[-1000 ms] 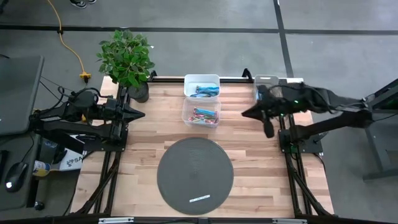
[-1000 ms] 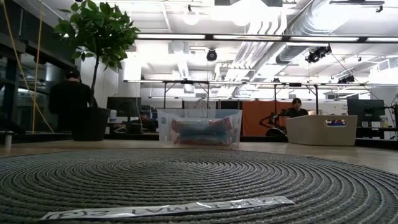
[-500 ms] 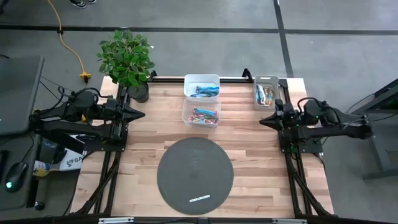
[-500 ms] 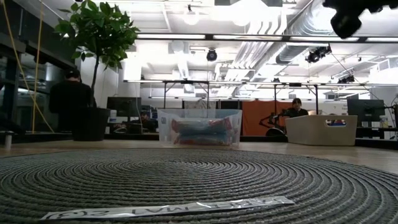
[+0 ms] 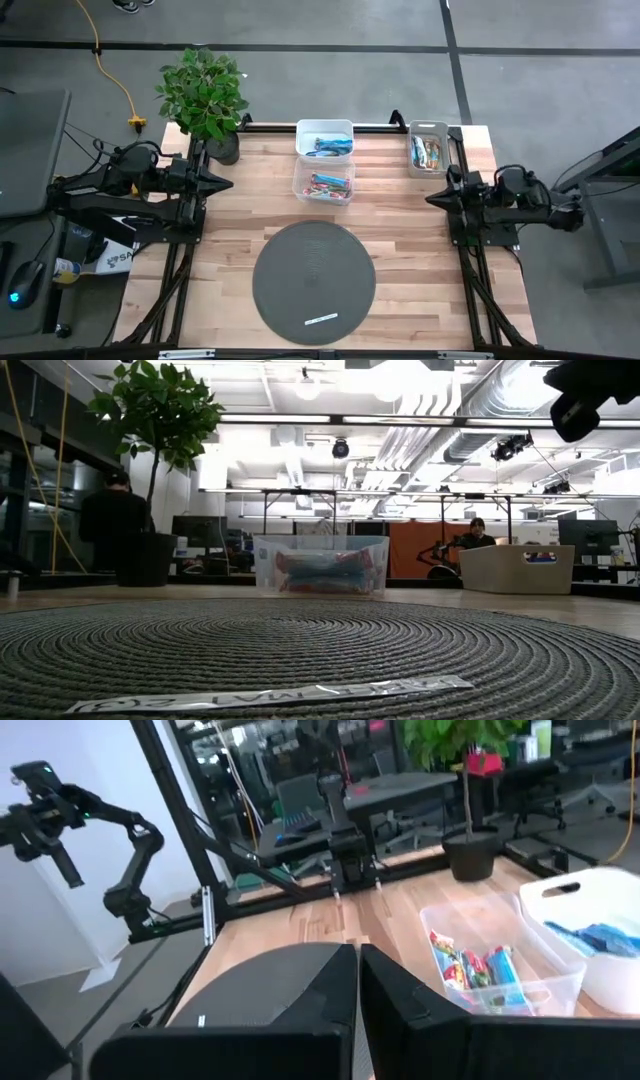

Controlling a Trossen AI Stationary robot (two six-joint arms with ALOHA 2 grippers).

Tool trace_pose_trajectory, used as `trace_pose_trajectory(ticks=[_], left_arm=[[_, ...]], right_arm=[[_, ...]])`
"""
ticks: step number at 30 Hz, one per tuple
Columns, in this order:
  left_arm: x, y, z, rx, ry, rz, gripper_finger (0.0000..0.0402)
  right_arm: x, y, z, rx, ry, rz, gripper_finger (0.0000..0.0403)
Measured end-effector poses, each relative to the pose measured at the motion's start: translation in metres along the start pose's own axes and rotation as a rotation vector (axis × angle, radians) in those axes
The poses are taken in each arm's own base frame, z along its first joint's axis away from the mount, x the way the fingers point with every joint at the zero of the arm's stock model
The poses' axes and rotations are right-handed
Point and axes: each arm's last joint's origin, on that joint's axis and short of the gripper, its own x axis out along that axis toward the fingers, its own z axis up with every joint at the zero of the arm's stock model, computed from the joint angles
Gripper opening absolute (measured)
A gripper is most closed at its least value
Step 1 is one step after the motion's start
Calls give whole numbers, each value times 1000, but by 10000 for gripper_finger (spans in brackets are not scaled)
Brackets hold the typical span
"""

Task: Pick and place Granola Bars by type
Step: Return to Home Position

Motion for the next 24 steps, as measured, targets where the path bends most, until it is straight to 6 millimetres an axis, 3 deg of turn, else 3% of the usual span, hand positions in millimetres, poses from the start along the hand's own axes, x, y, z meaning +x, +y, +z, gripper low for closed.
trace_pose_trajectory(ticks=[24], left_arm=[[0,0,0,0,0,0,1]], right_arm=[[-3,-1,0,-45,-30,-19,0]])
